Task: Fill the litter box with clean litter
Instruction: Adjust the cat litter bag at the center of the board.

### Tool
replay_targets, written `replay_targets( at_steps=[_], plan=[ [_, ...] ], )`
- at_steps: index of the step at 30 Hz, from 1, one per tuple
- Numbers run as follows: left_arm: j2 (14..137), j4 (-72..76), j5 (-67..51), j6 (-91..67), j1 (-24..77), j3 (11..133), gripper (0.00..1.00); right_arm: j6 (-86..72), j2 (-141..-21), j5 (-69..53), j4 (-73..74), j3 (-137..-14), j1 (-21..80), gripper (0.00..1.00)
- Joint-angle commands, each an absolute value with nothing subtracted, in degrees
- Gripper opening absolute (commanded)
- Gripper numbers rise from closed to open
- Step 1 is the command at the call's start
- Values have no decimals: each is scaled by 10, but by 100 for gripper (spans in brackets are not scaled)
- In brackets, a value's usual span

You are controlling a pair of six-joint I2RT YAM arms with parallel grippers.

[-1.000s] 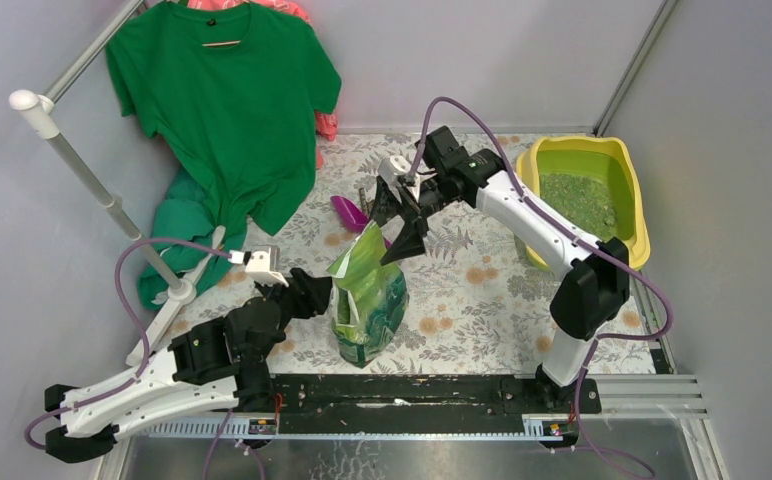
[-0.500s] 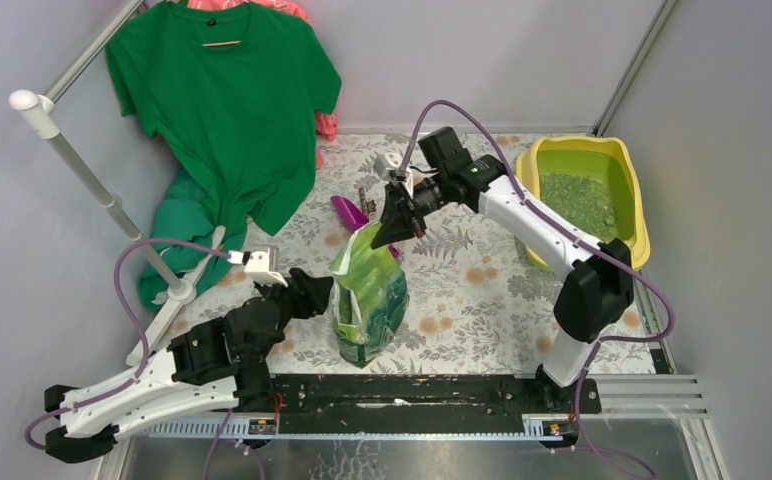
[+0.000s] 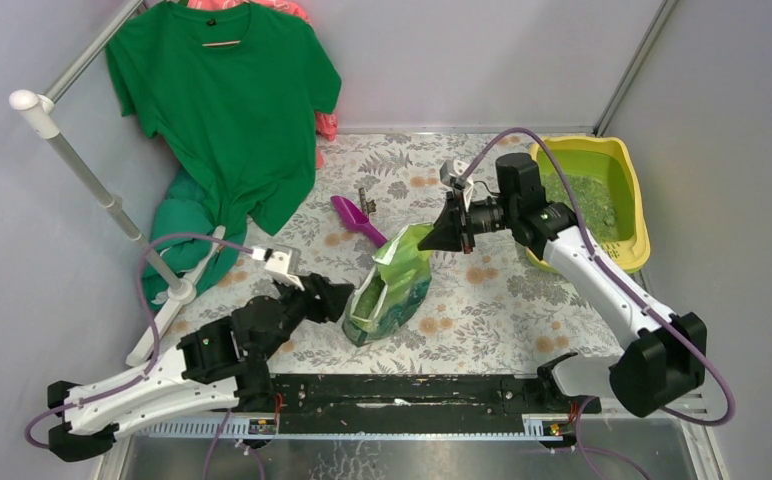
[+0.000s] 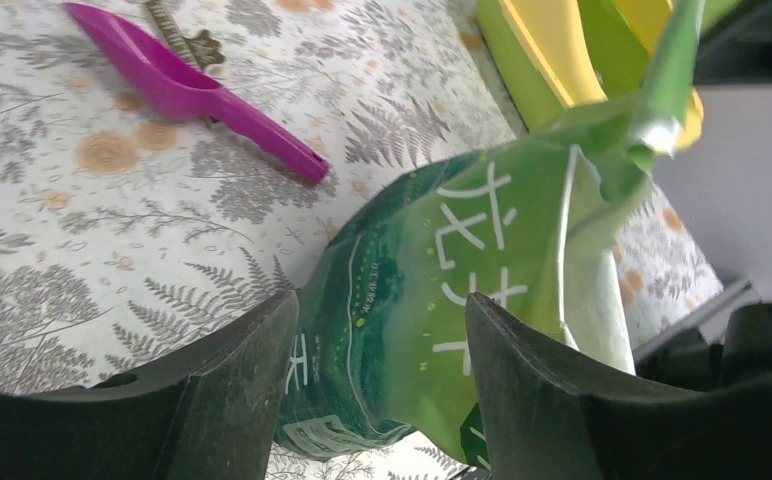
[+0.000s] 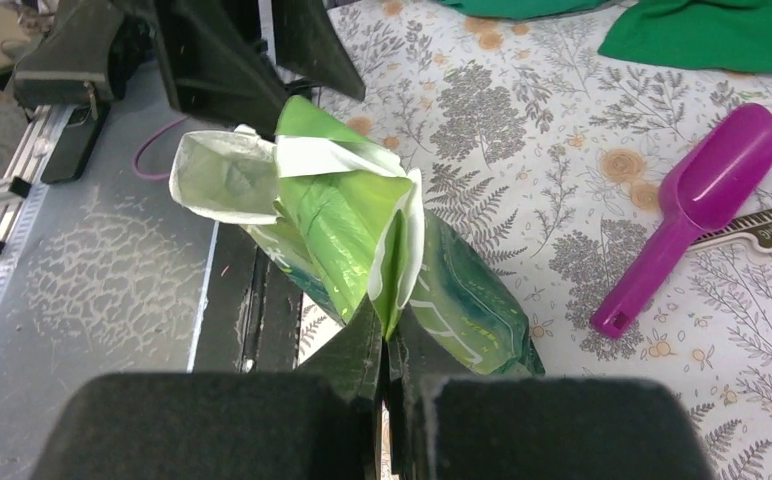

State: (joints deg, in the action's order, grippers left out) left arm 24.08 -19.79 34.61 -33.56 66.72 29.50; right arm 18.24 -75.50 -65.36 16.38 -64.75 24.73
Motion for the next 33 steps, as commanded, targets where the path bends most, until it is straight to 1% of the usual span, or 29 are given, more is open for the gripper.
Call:
replay_targets(
  at_steps=[1,5,7,8,9,13,16,20,25,29,33],
  plan=[
    [254,-98,265,-271,673,270,71,116,-732,-611,68,-636,214,0],
    [216,-67,267,-248,678,231,73,73,-762,-637,33,-655,181,0],
    [177,-56,269,-238,678,210,89,59,-786,-650,23,-668,172,0],
    [157,-55,271,-235,678,202,96,56,-804,-653,23,-676,169,0],
    [135,-54,268,-231,678,194,98,55,-816,-656,24,-683,167,0],
    [93,-48,250,-215,678,175,99,54,-841,-660,24,-699,164,0],
    [128,-23,218,-203,679,173,99,44,-843,-661,7,-698,163,0],
    [189,-2,209,-188,680,180,99,45,-844,-664,11,-706,163,0],
    [205,33,203,-174,685,177,99,43,-849,-667,13,-715,161,0],
    [232,68,223,-156,686,174,99,33,-846,-678,5,-710,161,0],
    [261,113,274,-130,687,161,99,24,-842,-684,-23,-698,161,0]
  ],
)
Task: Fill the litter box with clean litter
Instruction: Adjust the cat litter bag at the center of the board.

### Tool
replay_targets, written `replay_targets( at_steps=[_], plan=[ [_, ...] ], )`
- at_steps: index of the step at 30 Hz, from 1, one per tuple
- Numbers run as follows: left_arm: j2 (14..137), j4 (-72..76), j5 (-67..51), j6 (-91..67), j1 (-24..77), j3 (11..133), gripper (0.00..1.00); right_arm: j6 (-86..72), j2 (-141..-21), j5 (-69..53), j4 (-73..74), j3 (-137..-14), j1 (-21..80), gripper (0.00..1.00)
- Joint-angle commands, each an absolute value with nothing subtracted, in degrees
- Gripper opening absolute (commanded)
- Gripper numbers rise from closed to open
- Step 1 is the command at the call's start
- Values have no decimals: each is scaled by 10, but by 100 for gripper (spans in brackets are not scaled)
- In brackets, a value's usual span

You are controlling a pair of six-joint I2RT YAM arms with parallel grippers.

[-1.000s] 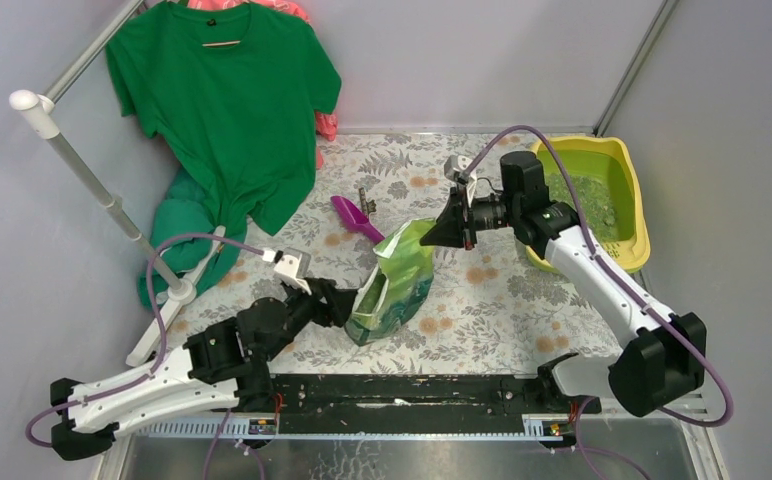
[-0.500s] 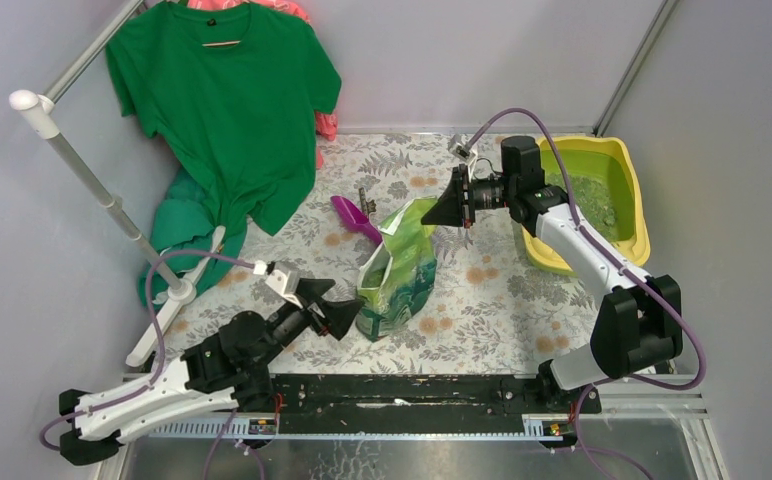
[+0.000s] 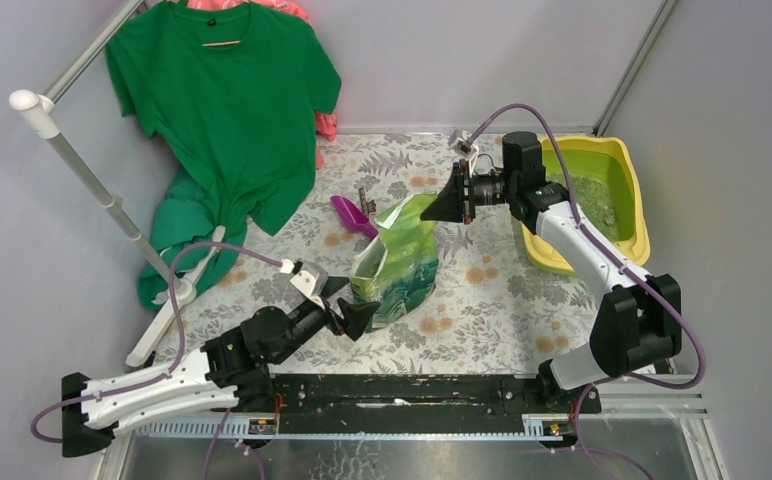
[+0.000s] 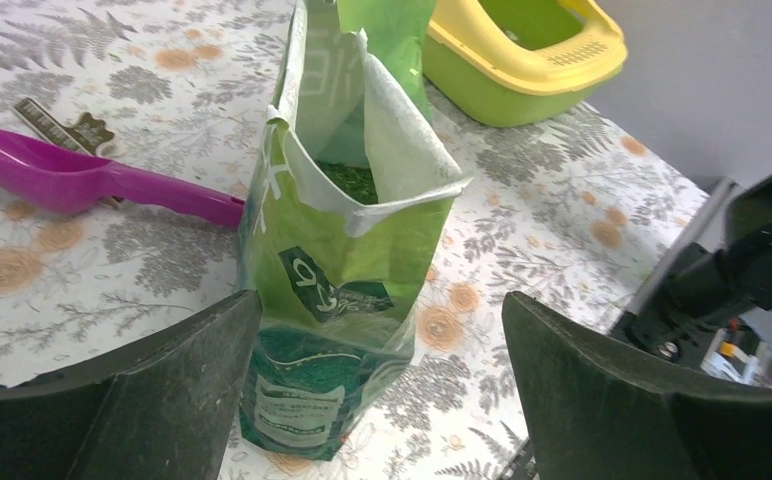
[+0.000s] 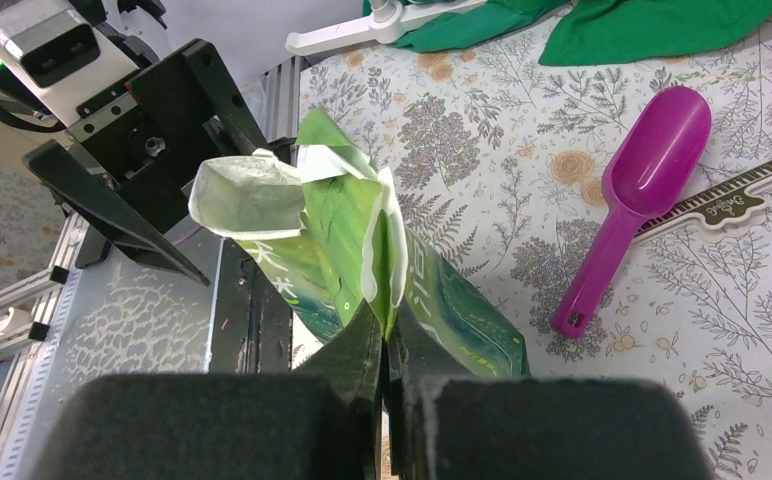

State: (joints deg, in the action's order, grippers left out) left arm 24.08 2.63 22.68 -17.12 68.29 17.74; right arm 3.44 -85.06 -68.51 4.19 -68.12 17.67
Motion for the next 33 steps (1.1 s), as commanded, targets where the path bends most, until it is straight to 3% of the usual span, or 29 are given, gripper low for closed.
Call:
replay_targets(
  at_steps=[1,8,12,17,22,25,26,30,31,32,33],
  plan=[
    [265,129,286,-122,687,156,99,24,-841,-684,-22,-697,161,0],
    [285,178,387,-94,687,141,94,27,-839,-693,-20,-692,161,0],
    [290,231,428,-59,686,132,71,18,-836,-702,-34,-685,161,0],
    [326,315,441,-9,686,126,66,10,-825,-710,-44,-671,161,0],
    [368,382,443,15,668,119,43,15,-818,-716,-40,-666,161,0],
    [386,393,426,3,627,121,7,19,-818,-727,-27,-669,161,0],
    [388,384,417,-6,609,125,0,27,-819,-733,-13,-673,161,0],
    [367,339,349,-41,540,132,0,75,-824,-750,66,-689,161,0],
    [358,329,329,-48,527,132,0,76,-827,-755,67,-688,161,3],
    [350,321,312,-53,517,133,0,77,-831,-763,67,-688,161,12],
    [345,315,299,-59,511,134,0,80,-835,-770,67,-688,162,32]
  ],
)
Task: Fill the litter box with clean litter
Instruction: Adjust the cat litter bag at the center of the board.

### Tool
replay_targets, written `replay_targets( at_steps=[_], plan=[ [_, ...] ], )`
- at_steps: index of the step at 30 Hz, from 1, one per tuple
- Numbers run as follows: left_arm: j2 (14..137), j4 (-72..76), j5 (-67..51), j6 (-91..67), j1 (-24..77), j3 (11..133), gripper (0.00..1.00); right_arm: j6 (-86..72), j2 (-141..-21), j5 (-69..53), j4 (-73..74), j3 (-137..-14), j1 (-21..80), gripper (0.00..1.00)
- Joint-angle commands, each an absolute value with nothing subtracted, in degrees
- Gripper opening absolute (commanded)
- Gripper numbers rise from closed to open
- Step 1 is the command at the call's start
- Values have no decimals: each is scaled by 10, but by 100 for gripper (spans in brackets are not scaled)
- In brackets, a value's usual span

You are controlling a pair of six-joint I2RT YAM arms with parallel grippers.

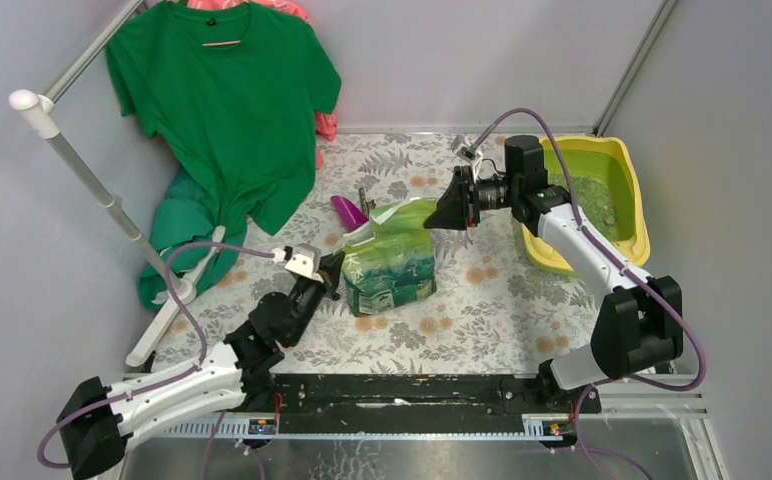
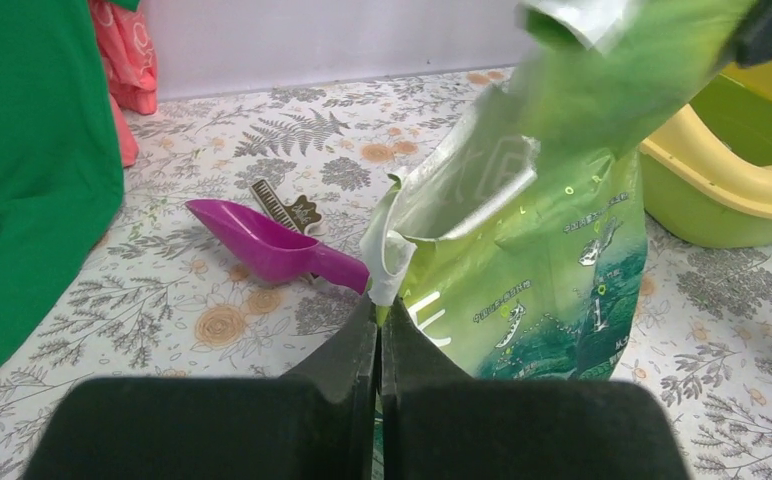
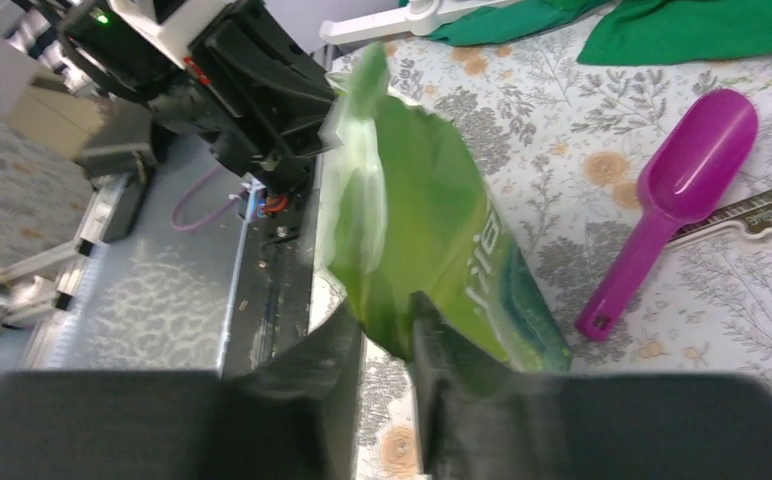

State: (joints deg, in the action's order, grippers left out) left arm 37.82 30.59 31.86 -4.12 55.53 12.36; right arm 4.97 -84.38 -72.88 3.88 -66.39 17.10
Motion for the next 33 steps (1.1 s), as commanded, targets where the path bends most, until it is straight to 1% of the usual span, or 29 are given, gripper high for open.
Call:
replay_targets(
  at_steps=[1,2,3,4,6,8,9,15,18,22,24,25,26,27,29,33],
  plan=[
    [342,311,288,-63,505,135,0,86,-838,-771,65,-688,162,41],
    [340,307,276,-67,503,136,0,91,-839,-769,56,-686,162,48],
    [341,306,267,-72,502,137,0,89,-840,-765,34,-681,162,61],
    [342,305,260,-76,502,137,0,71,-838,-750,-10,-673,162,71],
    [345,312,247,-82,502,134,0,38,-837,-724,-87,-655,162,82],
    [349,315,238,-86,502,133,0,-9,-844,-707,-171,-638,162,97],
    [349,315,237,-87,502,133,0,-30,-852,-712,-208,-632,162,100],
    [329,297,231,-83,502,138,0,-59,-906,-754,-298,-632,162,100],
    [320,285,232,-79,502,145,0,-126,-924,-763,-430,-601,162,100],
    [326,277,221,-75,501,163,0,-209,-970,-797,-558,-602,162,100],
    [337,273,212,-73,499,172,0,-320,-1004,-821,-703,-601,162,100],
    [342,273,208,-73,497,176,0,-405,-1026,-831,-834,-605,162,100],
    [347,273,203,-73,494,180,0,-511,-1055,-836,-927,-615,163,100],
    [353,273,198,-73,491,185,0,-564,-1078,-852,-980,-635,164,100],
    [362,278,185,-76,482,190,0,-582,-1099,-868,-980,-649,175,100],
    [377,279,155,-81,463,202,0,-566,-1102,-870,-980,-632,183,100]
  ],
)
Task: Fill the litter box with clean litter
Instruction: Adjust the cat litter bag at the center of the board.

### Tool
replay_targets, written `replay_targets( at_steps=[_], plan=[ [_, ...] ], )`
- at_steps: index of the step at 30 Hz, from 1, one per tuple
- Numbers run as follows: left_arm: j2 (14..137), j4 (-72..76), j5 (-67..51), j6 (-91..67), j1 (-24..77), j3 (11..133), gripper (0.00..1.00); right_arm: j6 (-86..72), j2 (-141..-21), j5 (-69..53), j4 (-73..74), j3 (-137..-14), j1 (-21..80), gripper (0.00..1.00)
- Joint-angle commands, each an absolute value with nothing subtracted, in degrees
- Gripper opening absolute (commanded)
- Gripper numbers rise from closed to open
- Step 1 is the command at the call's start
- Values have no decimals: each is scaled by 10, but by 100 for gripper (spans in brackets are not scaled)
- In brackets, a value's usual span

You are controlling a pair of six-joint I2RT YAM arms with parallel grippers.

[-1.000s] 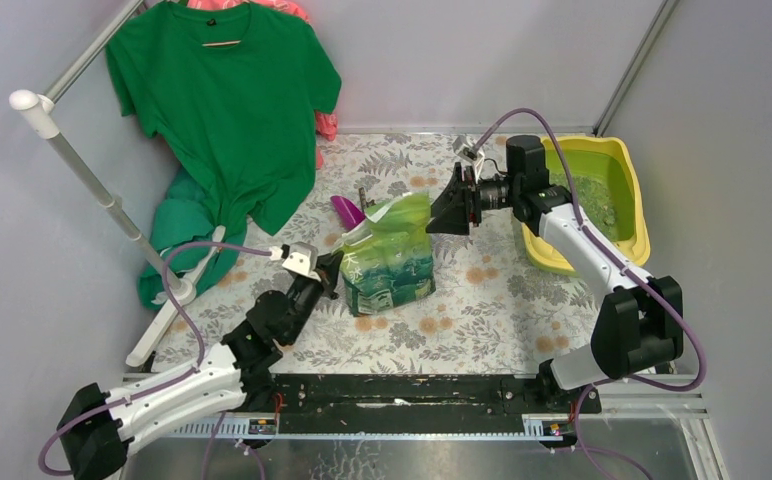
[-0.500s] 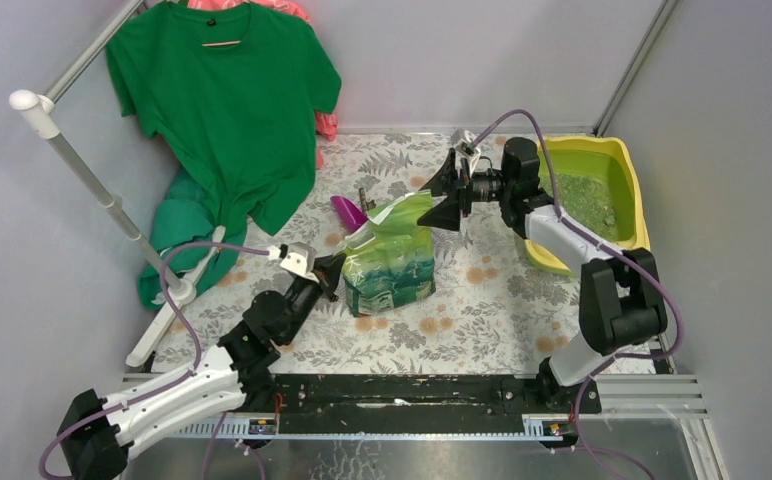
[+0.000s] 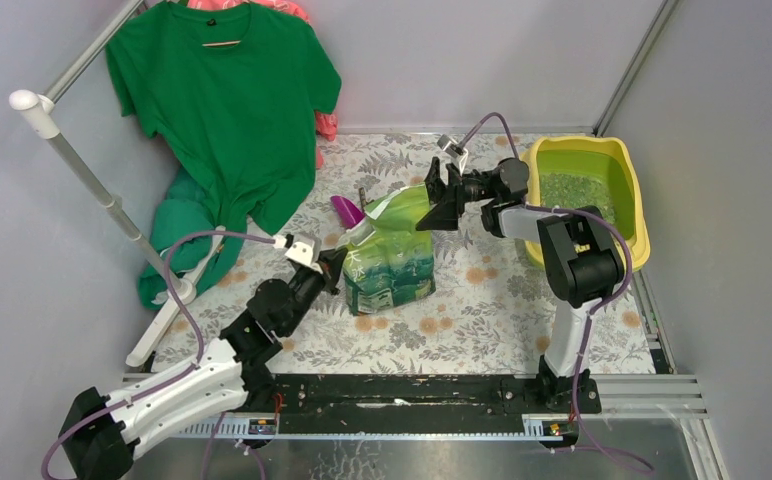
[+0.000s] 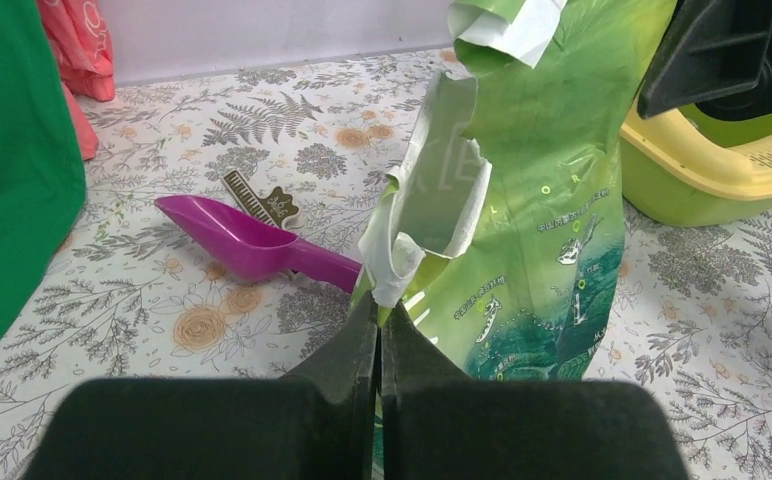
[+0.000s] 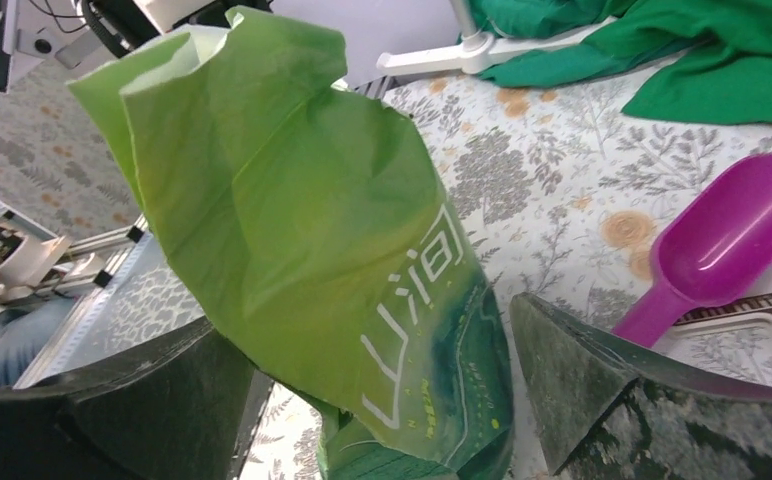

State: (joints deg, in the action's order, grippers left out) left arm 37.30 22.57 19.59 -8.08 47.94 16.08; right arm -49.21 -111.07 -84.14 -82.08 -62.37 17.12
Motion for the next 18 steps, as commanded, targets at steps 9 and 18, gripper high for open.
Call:
replay_targets(
  at_steps=[9,18],
  plan=[
    [362,265,124,-95,433,196,0,-553,-1110,-855,-977,-636,207,93],
    [330,252,138,-103,414,185,18,-594,-1127,-845,-975,-652,210,0]
  ],
)
